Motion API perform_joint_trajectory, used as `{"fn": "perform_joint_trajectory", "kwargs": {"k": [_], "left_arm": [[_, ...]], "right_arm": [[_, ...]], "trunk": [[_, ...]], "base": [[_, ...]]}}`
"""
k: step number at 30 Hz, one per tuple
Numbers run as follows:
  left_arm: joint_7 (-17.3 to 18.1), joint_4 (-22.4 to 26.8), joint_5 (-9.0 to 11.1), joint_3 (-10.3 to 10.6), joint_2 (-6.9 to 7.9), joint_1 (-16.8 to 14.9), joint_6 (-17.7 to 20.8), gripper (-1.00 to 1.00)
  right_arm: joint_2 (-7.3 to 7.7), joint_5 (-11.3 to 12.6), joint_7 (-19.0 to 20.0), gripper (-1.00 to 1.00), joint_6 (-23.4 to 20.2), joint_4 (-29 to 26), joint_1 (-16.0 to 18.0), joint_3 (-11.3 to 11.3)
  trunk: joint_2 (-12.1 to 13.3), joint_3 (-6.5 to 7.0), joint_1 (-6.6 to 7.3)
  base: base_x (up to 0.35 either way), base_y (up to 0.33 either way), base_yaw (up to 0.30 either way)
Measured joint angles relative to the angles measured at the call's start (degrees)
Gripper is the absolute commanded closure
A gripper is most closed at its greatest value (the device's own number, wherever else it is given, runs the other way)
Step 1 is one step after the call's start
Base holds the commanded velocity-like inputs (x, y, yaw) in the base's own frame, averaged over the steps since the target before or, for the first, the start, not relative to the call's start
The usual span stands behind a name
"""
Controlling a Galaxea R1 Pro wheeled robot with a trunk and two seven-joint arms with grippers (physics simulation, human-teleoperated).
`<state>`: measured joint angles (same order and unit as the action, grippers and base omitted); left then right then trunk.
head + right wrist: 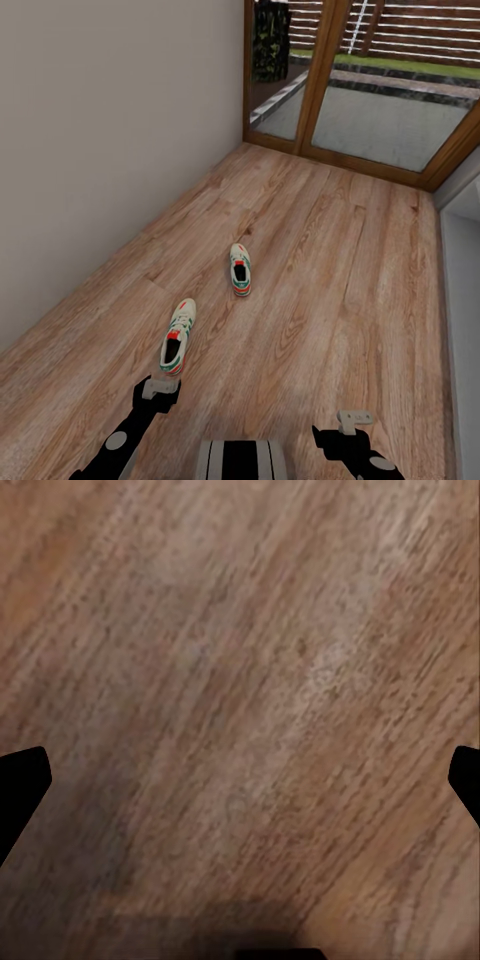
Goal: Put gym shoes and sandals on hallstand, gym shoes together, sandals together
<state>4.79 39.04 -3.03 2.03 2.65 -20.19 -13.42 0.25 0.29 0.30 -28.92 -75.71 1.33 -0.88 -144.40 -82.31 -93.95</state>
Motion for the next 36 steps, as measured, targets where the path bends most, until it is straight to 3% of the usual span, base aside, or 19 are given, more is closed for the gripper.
{"fn": "perform_joint_trajectory", "kwargs": {"k": [6, 8, 10, 14, 36], "left_arm": [[0.0, 0.07, 0.0, 0.0, 0.03, 0.0, 0.0, -1.0], [0.0, 0.08, 0.0, 0.0, 0.03, 0.0, 0.0, -1.0], [0.0, 0.18, 0.0, 0.0, -0.01, 0.0, 0.0, -1.0], [0.0, 0.28, 0.0, 0.0, -0.04, 0.0, 0.0, -1.0], [-0.09, 0.36, 0.08, 0.0, -0.04, 0.0, 0.0, -1.0]], "right_arm": [[-0.06, -0.04, -0.12, -1.0, 0.03, -1.8, 0.01, 0.25], [-0.12, -0.04, -0.11, -1.0, 0.09, -3.48, 0.03, 0.37], [-0.12, 0.02, 0.08, -1.0, 0.16, -9.2, 0.05, 0.42], [-0.14, 0.09, 0.21, -1.0, 0.21, -11.22, 0.06, 0.42], [-0.1, 0.09, 0.18, -1.0, 0.31, -11.93, 0.06, 0.48]], "trunk": [[-0.08, -1.49, -0.15], [-0.08, -1.51, -0.15], [-0.08, -1.51, -0.15], [-0.08, -1.51, -0.15], [-0.08, -1.51, -0.14]], "base": [[0.0, 0.0, 0.0], [0.0, 0.0, 0.0], [0.0, 0.0, 0.0], [0.0, 0.0, 0.0], [0.121, 0.003, 0.0]]}}
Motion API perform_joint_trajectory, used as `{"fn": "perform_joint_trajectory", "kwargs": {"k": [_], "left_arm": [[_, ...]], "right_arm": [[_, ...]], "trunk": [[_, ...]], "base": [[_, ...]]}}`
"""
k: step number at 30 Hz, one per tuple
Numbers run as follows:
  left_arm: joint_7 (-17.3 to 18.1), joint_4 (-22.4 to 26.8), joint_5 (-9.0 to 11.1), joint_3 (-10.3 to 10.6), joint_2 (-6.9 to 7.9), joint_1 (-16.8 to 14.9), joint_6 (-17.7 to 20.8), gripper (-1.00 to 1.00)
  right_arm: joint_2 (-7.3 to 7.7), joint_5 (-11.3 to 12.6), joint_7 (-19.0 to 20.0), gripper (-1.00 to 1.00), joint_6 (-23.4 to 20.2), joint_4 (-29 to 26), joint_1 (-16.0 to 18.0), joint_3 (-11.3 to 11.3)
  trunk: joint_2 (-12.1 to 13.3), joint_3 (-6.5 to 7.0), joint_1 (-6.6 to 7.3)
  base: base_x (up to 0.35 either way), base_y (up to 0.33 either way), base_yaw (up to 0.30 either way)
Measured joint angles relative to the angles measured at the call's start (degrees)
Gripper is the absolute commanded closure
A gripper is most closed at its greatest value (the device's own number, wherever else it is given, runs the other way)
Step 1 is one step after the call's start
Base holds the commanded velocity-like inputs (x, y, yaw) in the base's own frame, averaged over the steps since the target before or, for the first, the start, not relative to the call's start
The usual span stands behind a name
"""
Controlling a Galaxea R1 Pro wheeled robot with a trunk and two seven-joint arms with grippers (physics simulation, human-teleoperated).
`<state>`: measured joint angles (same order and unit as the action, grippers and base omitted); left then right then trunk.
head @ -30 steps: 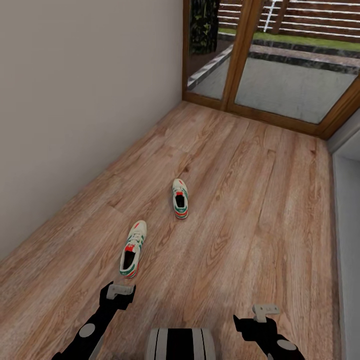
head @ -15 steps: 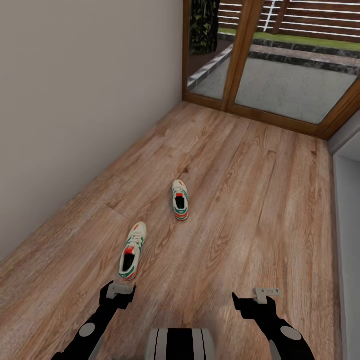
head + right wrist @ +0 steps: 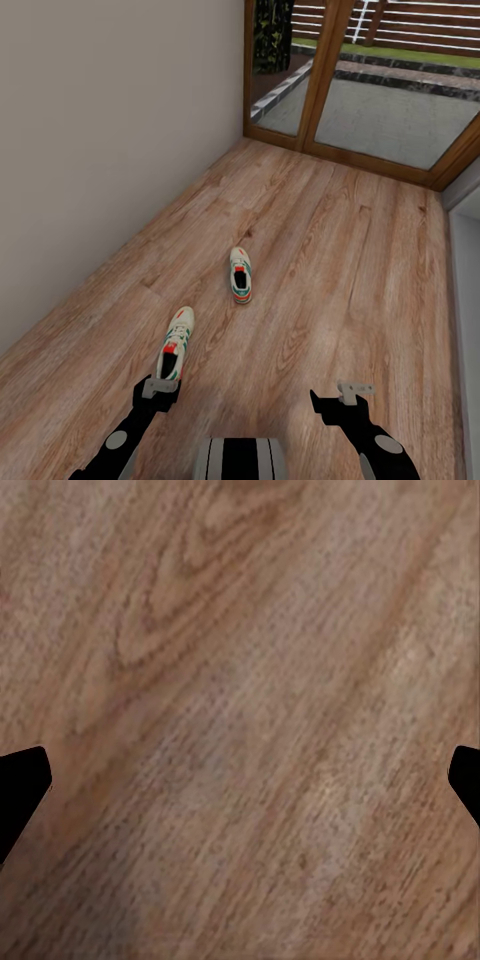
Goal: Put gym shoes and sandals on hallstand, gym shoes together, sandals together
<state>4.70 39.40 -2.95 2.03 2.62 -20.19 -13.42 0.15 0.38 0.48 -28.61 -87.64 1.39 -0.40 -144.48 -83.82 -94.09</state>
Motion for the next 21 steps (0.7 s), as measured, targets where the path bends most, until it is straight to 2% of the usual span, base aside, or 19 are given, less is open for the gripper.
{"fn": "perform_joint_trajectory", "kwargs": {"k": [6, 18, 21], "left_arm": [[0.0, 0.0, 0.0, 0.0, 0.04, 0.0, 0.0, -1.0], [0.0, 0.0, 0.0, 0.0, -0.01, 0.0, 0.0, -1.0], [0.0, 0.0, 0.0, 0.0, -0.01, 0.0, 0.0, -1.0]], "right_arm": [[0.02, 0.02, 0.0, -1.0, 0.0, 0.0, 0.0, -0.08], [0.02, 0.02, 0.0, -1.0, 0.0, 0.0, 0.0, -0.19], [0.02, 0.02, 0.0, -1.0, 0.0, 0.0, 0.0, -0.24]], "trunk": [[0.0, 0.0, -0.01], [0.0, 0.0, -0.02], [-0.04, -0.66, -0.1]], "base": [[0.159, 0.041, 0.0], [0.015, 0.004, 0.0], [0.0, 0.0, 0.0]]}}
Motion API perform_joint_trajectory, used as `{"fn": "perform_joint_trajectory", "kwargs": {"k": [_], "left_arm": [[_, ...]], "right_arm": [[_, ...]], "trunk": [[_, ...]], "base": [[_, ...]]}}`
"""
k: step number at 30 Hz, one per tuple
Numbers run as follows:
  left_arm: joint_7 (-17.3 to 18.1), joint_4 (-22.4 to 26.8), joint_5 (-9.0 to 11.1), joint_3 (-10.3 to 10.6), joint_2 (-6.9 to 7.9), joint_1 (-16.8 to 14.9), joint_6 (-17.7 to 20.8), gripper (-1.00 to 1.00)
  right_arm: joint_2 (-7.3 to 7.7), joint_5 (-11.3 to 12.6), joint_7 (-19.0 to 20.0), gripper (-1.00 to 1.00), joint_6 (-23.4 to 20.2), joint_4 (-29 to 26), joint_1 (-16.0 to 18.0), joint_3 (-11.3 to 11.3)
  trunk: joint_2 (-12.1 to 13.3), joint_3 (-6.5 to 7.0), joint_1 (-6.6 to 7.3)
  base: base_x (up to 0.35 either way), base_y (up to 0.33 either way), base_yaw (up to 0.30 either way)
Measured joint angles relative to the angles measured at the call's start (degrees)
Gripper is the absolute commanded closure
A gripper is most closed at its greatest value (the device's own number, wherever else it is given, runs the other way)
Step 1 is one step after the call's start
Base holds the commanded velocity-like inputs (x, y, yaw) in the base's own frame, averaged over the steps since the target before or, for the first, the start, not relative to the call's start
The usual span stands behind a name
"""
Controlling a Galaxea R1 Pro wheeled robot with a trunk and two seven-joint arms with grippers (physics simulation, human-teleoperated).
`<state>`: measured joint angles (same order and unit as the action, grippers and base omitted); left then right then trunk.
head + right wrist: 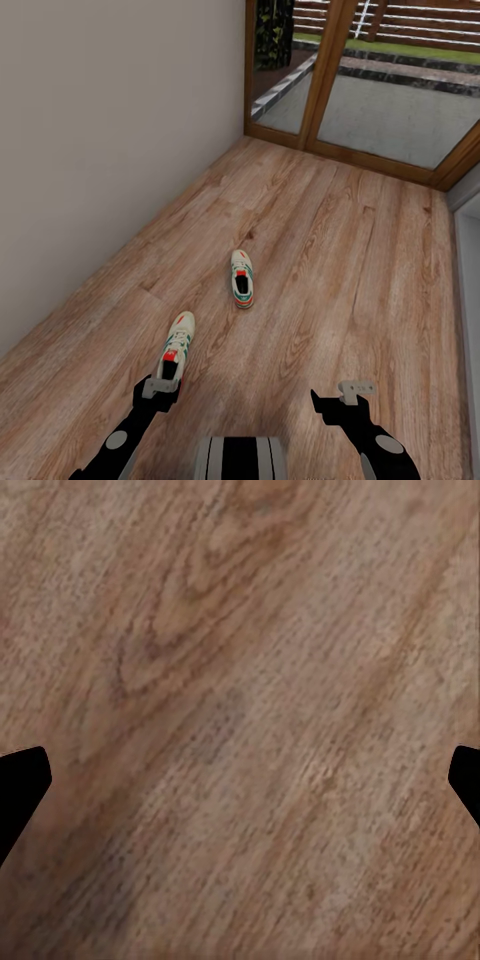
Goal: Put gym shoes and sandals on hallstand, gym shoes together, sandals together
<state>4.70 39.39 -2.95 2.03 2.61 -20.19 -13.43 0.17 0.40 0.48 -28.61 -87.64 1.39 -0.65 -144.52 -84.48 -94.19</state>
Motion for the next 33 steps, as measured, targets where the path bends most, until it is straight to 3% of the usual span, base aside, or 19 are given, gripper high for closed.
{"fn": "perform_joint_trajectory", "kwargs": {"k": [18, 25, 33], "left_arm": [[0.0, 0.0, 0.0, -0.05, 0.08, 0.0, 0.0, -1.0], [0.0, 0.0, 0.0, -0.09, 0.09, 0.0, 0.0, -1.0], [0.0, 0.0, 0.01, -0.09, 0.09, 0.0, 0.0, -1.0]], "right_arm": [[0.0, 0.0, 0.0, -1.0, 0.0, 0.0, 0.0, -0.04], [0.0, 0.0, 0.0, -1.0, 0.0, 0.0, 0.0, 0.0], [-0.07, 0.0, 0.0, -1.0, 0.0, 0.0, 0.0, 0.03]], "trunk": [[-0.24, -5.24, -0.46], [-0.24, -5.89, -0.46], [-0.35, -8.02, -0.67]], "base": [[0.0, 0.0, 0.0], [0.0, 0.0, 0.0], [0.0, 0.0, 0.0]]}}
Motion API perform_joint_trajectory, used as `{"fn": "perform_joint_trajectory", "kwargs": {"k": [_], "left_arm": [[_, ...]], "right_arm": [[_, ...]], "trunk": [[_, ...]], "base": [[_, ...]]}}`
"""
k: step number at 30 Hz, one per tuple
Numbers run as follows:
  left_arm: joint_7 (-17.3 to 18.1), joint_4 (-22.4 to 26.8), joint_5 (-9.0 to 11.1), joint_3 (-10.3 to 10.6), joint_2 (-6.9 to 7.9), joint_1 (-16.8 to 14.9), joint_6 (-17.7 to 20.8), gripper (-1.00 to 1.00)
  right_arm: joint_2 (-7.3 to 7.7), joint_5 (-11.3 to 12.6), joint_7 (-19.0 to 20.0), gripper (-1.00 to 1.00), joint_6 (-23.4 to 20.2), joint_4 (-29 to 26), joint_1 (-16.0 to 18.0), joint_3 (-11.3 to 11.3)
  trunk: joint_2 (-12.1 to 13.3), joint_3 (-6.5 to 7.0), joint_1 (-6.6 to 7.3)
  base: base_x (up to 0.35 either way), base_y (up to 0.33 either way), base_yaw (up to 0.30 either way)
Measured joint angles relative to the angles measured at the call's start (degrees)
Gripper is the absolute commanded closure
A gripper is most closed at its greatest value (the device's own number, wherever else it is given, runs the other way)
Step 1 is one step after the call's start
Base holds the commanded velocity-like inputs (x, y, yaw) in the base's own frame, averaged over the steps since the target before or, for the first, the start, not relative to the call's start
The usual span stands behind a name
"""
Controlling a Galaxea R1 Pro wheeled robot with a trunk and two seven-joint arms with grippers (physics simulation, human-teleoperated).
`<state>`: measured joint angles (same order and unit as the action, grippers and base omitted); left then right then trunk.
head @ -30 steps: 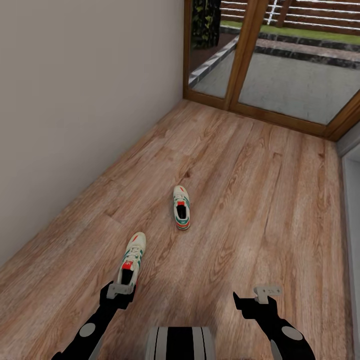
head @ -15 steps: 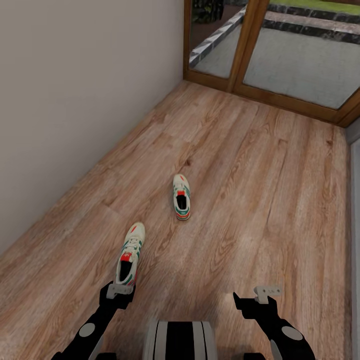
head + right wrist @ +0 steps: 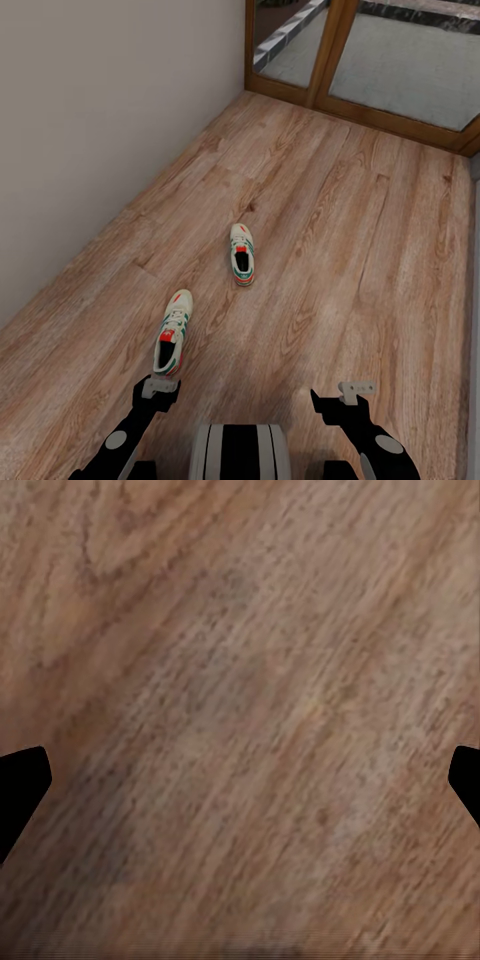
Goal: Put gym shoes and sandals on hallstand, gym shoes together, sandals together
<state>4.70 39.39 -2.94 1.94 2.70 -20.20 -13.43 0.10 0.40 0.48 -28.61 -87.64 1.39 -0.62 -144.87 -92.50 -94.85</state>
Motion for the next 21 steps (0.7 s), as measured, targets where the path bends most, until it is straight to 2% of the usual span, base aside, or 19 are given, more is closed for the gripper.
{"fn": "perform_joint_trajectory", "kwargs": {"k": [9, 16, 21], "left_arm": [[0.0, 0.0, 0.06, 0.0, -0.01, 0.0, -0.08, -1.0], [-0.08, -0.01, 0.07, -0.01, -0.01, 0.0, -0.07, -1.0], [-0.09, 0.0, 0.07, 0.0, -0.01, 0.0, -0.09, -1.0]], "right_arm": [[0.06, 0.0, 0.0, -1.0, 0.0, 0.0, 0.0, -0.06], [0.07, 0.0, 0.0, -1.0, 0.0, 0.0, 0.0, -0.05], [0.07, 0.0, 0.0, -1.0, 0.0, 0.0, 0.0, -0.04]], "trunk": [[0.0, -0.66, 0.0], [0.0, -0.71, 0.02], [0.0, -0.72, 0.01]], "base": [[0.0, 0.0, 0.0], [0.151, 0.036, 0.0], [0.044, 0.01, 0.0]]}}
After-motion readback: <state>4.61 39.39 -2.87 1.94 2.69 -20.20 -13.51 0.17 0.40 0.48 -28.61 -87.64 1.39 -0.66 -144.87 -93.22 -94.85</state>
